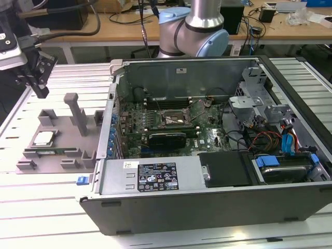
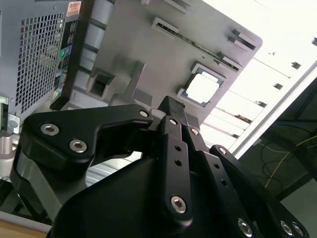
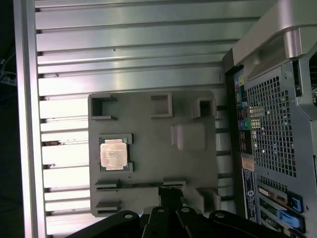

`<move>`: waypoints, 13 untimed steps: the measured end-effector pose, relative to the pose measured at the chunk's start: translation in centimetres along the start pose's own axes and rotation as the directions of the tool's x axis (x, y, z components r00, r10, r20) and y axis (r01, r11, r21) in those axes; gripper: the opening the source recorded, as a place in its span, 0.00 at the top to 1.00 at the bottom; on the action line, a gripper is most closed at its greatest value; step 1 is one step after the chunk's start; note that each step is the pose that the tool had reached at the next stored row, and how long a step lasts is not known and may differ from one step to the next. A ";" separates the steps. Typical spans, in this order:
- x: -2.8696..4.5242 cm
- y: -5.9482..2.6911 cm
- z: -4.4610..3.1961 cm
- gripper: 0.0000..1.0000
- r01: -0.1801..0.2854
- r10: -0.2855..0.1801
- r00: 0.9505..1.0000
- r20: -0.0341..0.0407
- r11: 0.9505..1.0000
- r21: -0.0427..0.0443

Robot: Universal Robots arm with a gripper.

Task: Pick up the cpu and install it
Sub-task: 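Reach for the cpu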

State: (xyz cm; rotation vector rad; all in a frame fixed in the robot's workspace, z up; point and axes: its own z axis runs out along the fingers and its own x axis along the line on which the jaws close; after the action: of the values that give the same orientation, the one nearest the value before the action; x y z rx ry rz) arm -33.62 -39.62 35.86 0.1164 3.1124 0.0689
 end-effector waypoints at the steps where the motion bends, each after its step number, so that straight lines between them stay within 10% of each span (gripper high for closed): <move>1: 0.08 0.00 0.09 0.89 0.000 0.000 1.000 0.000 1.000 0.000; 13: 1.90 0.33 1.87 0.89 0.000 0.000 1.000 0.000 1.000 0.000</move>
State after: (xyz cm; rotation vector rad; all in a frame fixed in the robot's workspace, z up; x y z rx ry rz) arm -35.44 -39.07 33.96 0.1165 3.1124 0.0690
